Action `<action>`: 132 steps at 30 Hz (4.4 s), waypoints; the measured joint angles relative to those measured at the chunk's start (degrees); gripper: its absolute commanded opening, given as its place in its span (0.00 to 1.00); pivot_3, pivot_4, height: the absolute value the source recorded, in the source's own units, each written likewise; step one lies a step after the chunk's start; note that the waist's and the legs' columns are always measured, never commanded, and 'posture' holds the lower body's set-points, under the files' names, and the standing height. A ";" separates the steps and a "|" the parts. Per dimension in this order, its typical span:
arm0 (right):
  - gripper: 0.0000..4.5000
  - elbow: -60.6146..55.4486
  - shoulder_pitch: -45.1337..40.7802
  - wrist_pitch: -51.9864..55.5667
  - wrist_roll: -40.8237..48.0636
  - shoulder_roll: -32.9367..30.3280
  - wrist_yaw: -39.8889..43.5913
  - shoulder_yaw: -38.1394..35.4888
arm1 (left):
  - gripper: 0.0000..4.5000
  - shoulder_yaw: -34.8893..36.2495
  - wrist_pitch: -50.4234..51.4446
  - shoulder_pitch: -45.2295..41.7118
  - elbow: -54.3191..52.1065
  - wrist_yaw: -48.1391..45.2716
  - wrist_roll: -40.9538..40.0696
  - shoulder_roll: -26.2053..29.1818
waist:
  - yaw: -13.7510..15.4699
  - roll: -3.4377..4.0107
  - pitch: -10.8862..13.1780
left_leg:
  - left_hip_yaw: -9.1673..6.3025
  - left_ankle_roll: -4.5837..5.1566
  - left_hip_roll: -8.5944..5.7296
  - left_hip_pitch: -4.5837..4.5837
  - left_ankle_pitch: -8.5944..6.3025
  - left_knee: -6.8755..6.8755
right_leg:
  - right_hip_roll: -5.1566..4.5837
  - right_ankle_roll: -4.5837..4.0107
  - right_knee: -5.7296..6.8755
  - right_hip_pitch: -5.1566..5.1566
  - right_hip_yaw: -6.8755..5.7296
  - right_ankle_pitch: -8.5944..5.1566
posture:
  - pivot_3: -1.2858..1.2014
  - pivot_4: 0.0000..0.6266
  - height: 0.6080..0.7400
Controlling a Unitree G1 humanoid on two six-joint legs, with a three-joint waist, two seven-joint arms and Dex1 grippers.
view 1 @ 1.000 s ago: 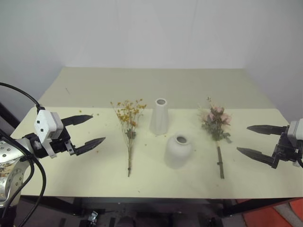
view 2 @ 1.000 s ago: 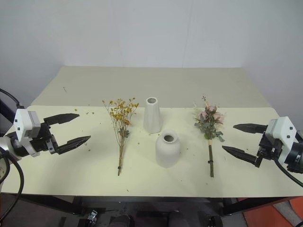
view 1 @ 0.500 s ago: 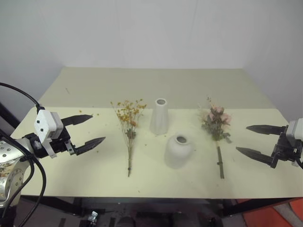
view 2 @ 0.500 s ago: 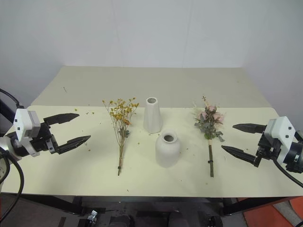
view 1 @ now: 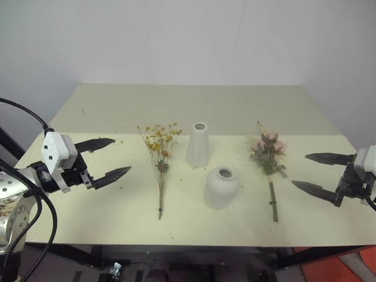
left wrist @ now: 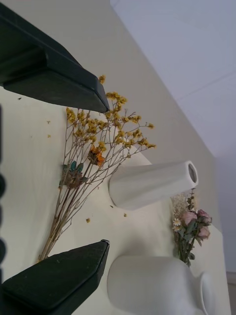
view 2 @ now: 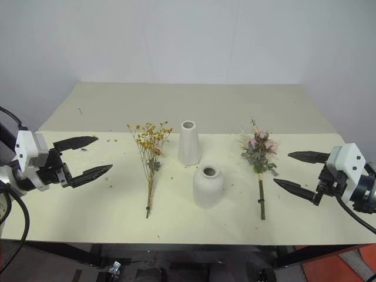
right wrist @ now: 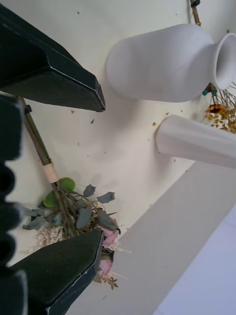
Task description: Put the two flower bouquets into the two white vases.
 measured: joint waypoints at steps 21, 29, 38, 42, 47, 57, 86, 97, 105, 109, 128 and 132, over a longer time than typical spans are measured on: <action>0.99 7.98 -22.11 -4.10 -2.11 -0.48 4.17 10.03 | 1.00 -9.68 64.94 -24.84 -7.71 31.77 -11.62 -6.19 | -0.14 -0.04 0.04 | 0.00 0.00 -0.04 0.05 0.01 0.13 | 0.02 0.11 0.07 0.08 0.01 0.06 | 0.52 0.24 1.00; 0.99 10.00 -25.62 -5.83 -2.84 2.49 5.22 14.24 | 1.00 -18.64 71.82 -30.11 2.49 44.51 -17.86 -7.41 | -0.17 -0.04 0.06 | -0.01 -0.01 -0.05 -0.09 0.00 0.08 | 0.01 0.12 0.03 -0.09 0.05 0.06 | 0.52 0.24 1.00; 0.99 10.01 -26.82 -7.01 -3.35 3.71 4.90 15.07 | 1.00 -27.79 71.85 -37.58 9.66 54.86 -25.52 -9.55 | 0.08 -0.09 0.09 | -0.01 -0.06 -0.09 -0.13 0.03 0.16 | -0.01 0.16 0.06 -0.08 0.06 0.10 | 0.52 0.24 1.00; 0.99 9.21 -25.88 -7.01 -3.31 3.78 4.72 14.92 | 1.00 -29.58 71.85 -38.58 12.14 59.42 -28.18 -12.94 | 0.09 -0.08 0.09 | -0.01 -0.06 -0.09 -0.13 0.03 0.16 | -0.01 0.16 0.06 -0.09 0.07 0.10 | 0.52 0.24 1.00; 0.99 8.13 -24.58 -7.01 -3.27 3.80 3.91 14.69 | 1.00 -30.17 71.85 -39.14 16.32 64.71 -29.26 -16.35 | -0.03 -0.09 0.09 | -0.01 -0.06 -0.11 -0.10 0.04 0.20 | -0.01 0.16 0.13 -0.09 0.11 0.11 | 0.52 0.24 1.00; 1.00 6.29 -23.41 -6.93 -2.21 3.91 2.66 14.44 | 0.67 -32.54 71.84 -40.79 18.57 68.27 -25.01 -19.43 | 0.17 -0.08 0.08 | -0.01 -0.07 -0.15 -0.03 0.04 0.23 | -0.02 0.19 0.10 0.02 0.12 0.13 | 0.52 0.24 1.00; 1.00 5.30 -23.56 -3.08 0.27 6.85 0.66 14.88 | 0.01 -16.73 25.75 -48.78 26.76 44.34 3.49 -23.97 | 1.36 -0.10 0.10 | -0.01 -0.09 -0.18 -0.26 0.05 0.30 | -0.07 0.29 -0.18 0.01 0.09 0.23 | 0.52 0.24 1.00; 1.00 3.04 -26.22 16.62 7.08 5.76 -7.86 14.35 | 0.01 -17.92 10.18 -56.32 33.54 28.52 4.59 -32.01 | 1.28 -0.10 0.10 | -0.01 -0.08 -0.18 -0.26 0.05 0.33 | -0.05 0.29 -0.16 0.01 0.10 0.24 | 0.52 0.24 1.00; 1.00 1.96 -26.80 23.70 7.91 4.63 -11.07 13.45 | 0.01 -17.42 5.75 -59.18 38.85 23.23 4.42 -35.74 | 1.24 -0.11 0.11 | -0.01 -0.07 -0.19 -0.29 0.04 0.37 | -0.05 0.33 -0.18 0.01 0.10 0.25 | 0.52 0.24 1.00; 1.00 1.32 -26.79 24.33 7.91 4.63 -11.05 13.05 | 0.01 -16.61 4.74 -60.25 40.09 19.84 3.49 -37.33 | 1.15 -0.11 0.11 | -0.01 -0.07 -0.18 -0.29 0.04 0.37 | -0.04 0.33 -0.18 0.01 0.10 0.25 | 0.52 0.24 1.00; 1.00 -1.95 -24.97 24.46 8.35 4.66 -11.56 10.69 | 0.01 -19.31 1.01 -59.36 46.10 15.48 8.84 -41.22 | 1.03 -0.11 0.11 | -0.01 -0.07 -0.18 -0.29 0.04 0.37 | -0.04 0.35 -0.18 0.01 0.10 0.25 | 0.52 0.24 1.00; 1.00 -2.36 -24.37 24.47 9.09 4.67 -12.17 10.53 | 0.01 -19.96 -0.54 -58.13 47.38 15.48 10.88 -41.40 | 1.03 -0.12 0.11 | -0.01 -0.07 -0.18 -0.29 0.04 0.37 | -0.04 0.35 -0.18 0.01 0.10 0.25 | 0.52 0.24 1.00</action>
